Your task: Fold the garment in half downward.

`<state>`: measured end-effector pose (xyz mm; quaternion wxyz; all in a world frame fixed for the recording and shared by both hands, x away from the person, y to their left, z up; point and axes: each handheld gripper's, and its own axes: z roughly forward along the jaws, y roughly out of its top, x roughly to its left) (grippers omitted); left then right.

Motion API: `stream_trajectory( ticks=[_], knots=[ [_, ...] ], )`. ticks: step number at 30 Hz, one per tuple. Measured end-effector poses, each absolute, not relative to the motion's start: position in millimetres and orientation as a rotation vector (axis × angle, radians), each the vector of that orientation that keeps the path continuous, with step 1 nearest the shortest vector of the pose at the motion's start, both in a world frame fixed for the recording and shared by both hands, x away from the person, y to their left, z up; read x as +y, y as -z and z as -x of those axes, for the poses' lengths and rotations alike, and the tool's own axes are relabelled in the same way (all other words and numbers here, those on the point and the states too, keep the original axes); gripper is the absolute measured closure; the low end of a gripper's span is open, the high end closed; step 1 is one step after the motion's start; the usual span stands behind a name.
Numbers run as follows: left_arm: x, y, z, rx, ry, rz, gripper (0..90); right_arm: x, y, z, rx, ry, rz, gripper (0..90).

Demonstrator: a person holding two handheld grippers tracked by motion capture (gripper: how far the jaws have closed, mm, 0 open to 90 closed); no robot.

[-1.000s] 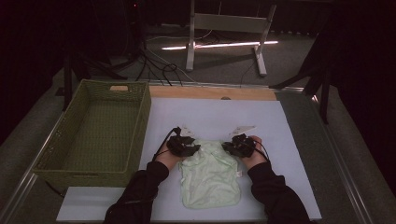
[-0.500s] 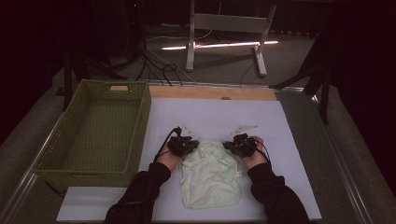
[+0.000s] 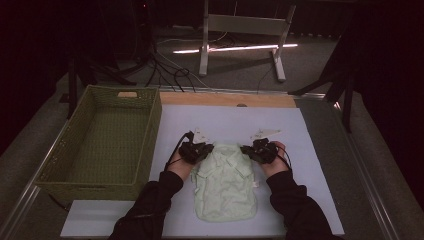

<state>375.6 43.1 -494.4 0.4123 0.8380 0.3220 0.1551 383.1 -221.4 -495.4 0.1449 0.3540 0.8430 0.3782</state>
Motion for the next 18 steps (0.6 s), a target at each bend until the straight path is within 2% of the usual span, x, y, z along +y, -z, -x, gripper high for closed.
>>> stream_trajectory(
  ticks=[18],
  knots=[
    [46, 463, -374, 0.771, -0.516, -2.024, 89.1, -222, 461, -388, 2.344, -1.133, -0.974, 88.3]
  ],
)
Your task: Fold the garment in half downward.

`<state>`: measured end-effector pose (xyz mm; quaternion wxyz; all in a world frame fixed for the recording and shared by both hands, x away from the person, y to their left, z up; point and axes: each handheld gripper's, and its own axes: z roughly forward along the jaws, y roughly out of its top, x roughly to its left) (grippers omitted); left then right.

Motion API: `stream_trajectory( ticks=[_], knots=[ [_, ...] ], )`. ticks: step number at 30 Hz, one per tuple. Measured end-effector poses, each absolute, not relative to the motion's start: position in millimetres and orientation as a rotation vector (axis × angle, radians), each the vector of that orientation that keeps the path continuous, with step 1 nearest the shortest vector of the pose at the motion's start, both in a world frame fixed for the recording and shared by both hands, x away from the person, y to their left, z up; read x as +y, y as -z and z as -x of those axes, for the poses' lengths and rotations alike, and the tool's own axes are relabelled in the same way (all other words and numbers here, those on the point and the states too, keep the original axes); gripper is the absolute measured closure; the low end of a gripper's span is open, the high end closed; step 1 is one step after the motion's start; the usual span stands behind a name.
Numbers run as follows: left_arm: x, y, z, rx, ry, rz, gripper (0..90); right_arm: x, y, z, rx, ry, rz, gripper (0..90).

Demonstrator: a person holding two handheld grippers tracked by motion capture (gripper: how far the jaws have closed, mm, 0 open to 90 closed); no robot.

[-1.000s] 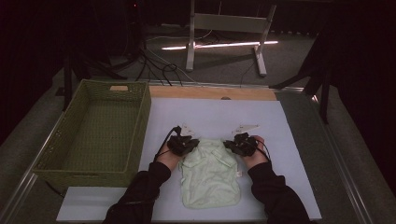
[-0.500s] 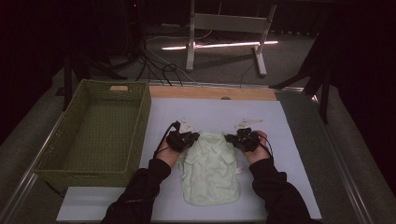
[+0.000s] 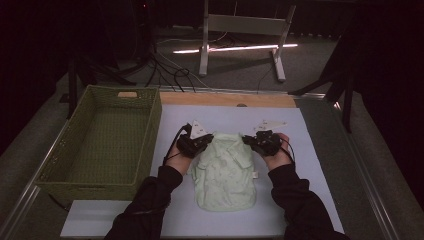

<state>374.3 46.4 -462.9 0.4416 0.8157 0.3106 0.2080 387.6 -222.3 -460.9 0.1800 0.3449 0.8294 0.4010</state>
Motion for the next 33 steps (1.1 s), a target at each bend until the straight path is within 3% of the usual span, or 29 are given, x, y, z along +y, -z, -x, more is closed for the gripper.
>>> stream_trajectory(
  ticks=[4, 33],
  knots=[
    [45, 455, -371, 0.751, -0.546, -2.009, 89.2, -223, 453, -386, 2.311, -1.163, -0.97, 88.3],
    [45, 458, -336, 0.676, -0.394, -2.108, 89.2, -228, 465, -342, 2.367, -1.185, -0.907, 88.3]
  ],
)
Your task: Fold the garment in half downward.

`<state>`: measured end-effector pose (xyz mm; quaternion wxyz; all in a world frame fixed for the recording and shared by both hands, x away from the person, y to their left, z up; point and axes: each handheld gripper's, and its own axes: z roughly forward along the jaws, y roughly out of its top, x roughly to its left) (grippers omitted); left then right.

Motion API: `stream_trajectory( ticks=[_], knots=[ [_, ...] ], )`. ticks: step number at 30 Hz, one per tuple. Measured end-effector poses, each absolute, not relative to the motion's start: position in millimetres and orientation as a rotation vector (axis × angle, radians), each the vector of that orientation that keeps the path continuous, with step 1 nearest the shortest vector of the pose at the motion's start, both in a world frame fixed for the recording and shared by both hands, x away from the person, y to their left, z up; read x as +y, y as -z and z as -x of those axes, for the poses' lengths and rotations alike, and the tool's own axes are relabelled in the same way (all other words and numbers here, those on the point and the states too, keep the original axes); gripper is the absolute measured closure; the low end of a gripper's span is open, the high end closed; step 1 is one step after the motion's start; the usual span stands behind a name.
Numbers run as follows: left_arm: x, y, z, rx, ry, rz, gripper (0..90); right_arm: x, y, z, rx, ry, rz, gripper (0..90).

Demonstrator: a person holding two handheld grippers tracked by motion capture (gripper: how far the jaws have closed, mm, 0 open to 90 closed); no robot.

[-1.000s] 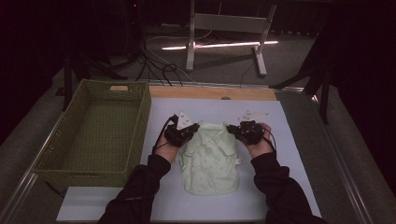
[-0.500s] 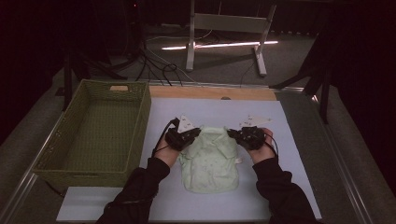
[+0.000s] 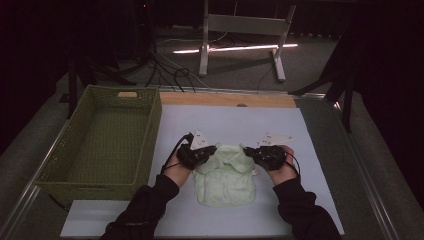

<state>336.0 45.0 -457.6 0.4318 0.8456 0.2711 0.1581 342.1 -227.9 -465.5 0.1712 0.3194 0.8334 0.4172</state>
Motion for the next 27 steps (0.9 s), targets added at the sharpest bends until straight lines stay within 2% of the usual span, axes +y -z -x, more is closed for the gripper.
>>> stream_trajectory(
  ticks=[27],
  knots=[
    [51, 477, -289, 0.593, -0.264, -2.163, 88.9, -234, 490, -291, 2.457, -1.211, -0.884, 87.8]
  ],
)
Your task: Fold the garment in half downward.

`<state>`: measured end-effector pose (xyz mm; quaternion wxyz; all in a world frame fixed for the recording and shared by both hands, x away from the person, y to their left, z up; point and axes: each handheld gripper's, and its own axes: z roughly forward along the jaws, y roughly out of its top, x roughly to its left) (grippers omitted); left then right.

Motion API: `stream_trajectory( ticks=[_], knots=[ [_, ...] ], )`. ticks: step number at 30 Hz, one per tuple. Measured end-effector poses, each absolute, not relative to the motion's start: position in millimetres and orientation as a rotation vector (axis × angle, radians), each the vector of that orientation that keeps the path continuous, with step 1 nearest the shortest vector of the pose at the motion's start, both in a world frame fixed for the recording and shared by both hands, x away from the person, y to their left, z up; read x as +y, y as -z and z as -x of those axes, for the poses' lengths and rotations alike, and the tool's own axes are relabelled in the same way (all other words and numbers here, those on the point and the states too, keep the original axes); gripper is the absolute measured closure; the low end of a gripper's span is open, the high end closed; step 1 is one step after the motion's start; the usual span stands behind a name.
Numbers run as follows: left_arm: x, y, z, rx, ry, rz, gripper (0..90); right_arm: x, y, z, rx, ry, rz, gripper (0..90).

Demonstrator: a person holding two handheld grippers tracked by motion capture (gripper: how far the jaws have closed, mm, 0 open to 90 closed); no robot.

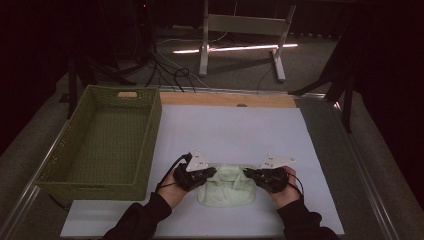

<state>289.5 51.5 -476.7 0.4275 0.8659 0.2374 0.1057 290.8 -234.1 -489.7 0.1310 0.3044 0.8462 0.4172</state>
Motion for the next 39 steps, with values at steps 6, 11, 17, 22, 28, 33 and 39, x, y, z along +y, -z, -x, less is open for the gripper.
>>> stream_trajectory(
  ticks=[6, 11, 17, 22, 28, 33, 39],
  knots=[
    [51, 484, -280, 0.572, -0.229, -2.183, 88.8, -240, 499, -281, 2.489, -1.221, -0.904, 87.2],
    [53, 485, -273, 0.551, -0.214, -2.187, 88.8, -240, 500, -274, 2.495, -1.236, -0.899, 87.1],
    [58, 487, -268, 0.532, -0.197, -2.192, 88.7, -242, 495, -267, 2.51, -1.243, -0.875, 86.9],
    [63, 490, -264, 0.512, -0.167, -2.209, 88.0, -241, 494, -262, 2.553, -1.25, -0.856, 83.5],
    [65, 488, -262, 0.489, -0.111, -2.206, 67.6, -243, 494, -262, 2.579, -1.257, -0.874, 60.4],
    [64, 484, -258, 0.47, -0.129, -2.193, 58.7, -240, 490, -261, 2.561, -1.293, -0.84, 51.8],
    [67, 473, -260, 0.485, -0.156, -2.125, 57.3, -242, 475, -266, 2.504, -1.346, -0.837, 52.7]
  ],
)
